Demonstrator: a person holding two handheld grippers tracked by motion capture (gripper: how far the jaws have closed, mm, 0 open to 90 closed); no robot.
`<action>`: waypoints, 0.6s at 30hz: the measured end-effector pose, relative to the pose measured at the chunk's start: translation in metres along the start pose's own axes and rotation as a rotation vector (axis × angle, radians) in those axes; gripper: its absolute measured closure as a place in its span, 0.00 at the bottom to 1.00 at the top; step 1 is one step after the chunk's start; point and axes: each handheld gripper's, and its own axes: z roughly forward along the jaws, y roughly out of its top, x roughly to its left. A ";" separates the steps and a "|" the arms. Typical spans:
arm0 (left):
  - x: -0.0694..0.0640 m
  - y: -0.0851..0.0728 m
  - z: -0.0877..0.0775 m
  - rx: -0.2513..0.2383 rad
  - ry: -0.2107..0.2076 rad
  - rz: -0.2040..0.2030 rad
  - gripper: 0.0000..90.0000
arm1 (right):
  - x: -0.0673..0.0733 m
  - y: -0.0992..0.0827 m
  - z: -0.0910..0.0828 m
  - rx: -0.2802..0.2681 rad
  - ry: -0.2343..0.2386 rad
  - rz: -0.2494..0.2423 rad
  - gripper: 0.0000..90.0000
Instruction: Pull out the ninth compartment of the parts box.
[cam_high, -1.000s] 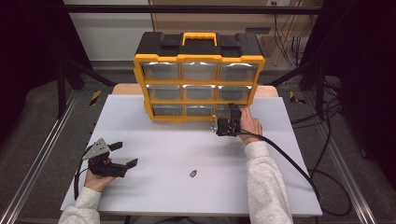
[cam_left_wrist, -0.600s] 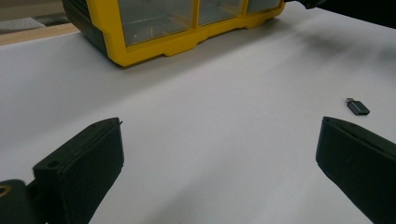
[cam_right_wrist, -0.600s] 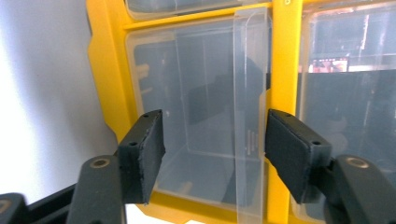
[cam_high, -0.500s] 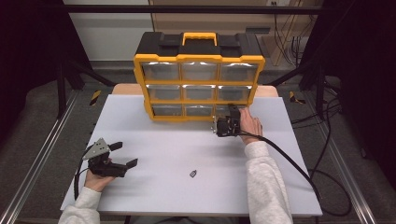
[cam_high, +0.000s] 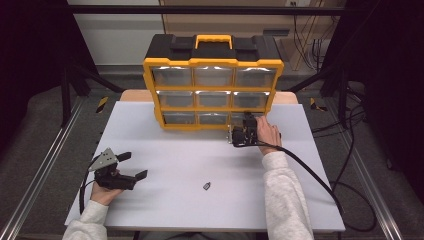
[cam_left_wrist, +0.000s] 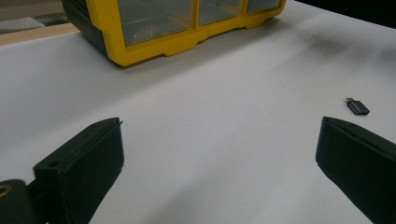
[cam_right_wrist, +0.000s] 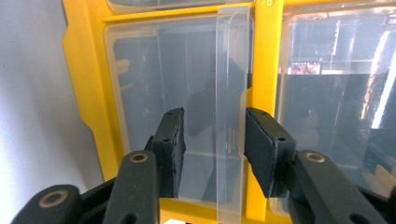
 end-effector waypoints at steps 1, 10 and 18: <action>0.000 0.000 0.000 0.000 0.000 0.000 0.00 | 0.000 0.000 0.000 0.000 0.000 0.000 0.68; 0.000 0.000 0.000 0.000 -0.001 0.001 0.00 | -0.001 0.000 0.000 -0.010 -0.036 -0.007 0.80; 0.000 0.000 0.000 0.002 -0.002 0.001 0.01 | -0.001 -0.001 0.000 -0.007 -0.049 -0.023 0.84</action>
